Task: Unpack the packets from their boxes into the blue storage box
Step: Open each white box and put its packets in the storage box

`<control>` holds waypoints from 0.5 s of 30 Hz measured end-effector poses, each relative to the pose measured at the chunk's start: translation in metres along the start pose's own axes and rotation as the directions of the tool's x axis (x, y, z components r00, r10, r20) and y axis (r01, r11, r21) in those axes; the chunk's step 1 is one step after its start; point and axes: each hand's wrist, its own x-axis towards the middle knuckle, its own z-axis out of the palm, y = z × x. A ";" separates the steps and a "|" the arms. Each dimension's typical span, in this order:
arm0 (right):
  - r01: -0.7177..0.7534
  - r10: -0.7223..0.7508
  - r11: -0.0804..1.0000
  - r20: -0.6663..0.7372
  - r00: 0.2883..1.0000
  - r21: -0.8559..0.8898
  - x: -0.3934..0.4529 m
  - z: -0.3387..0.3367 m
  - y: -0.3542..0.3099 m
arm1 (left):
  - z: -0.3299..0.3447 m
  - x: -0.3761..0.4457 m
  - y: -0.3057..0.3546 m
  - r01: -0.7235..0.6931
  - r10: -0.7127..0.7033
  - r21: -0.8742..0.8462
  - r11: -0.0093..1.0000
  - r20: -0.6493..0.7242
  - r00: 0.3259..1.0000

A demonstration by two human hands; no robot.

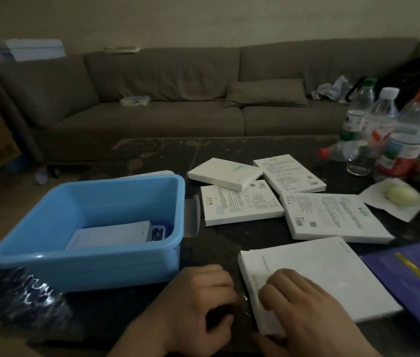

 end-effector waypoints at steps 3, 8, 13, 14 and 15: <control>0.015 -0.017 0.999 -0.033 0.999 -0.045 -0.006 0.004 0.005 | 0.006 0.003 -0.001 -0.024 0.024 0.003 1.000 0.002 1.000; -0.106 0.153 0.981 -0.310 0.938 0.162 -0.014 0.000 0.009 | 0.011 0.010 0.001 -0.086 0.083 -0.034 0.996 -0.076 0.994; -0.108 0.289 0.923 -0.477 0.830 0.370 -0.012 -0.003 0.002 | 0.027 0.028 0.013 -0.166 0.158 -0.022 0.986 -0.208 0.965; -0.106 0.299 0.918 -0.492 0.818 0.381 -0.012 -0.003 0.001 | 0.029 0.031 0.014 -0.178 0.172 -0.009 0.984 -0.201 0.964; -0.107 0.308 0.915 -0.501 0.809 0.389 -0.012 -0.003 0.001 | 0.031 0.033 0.014 -0.188 0.187 0.012 0.982 -0.187 0.964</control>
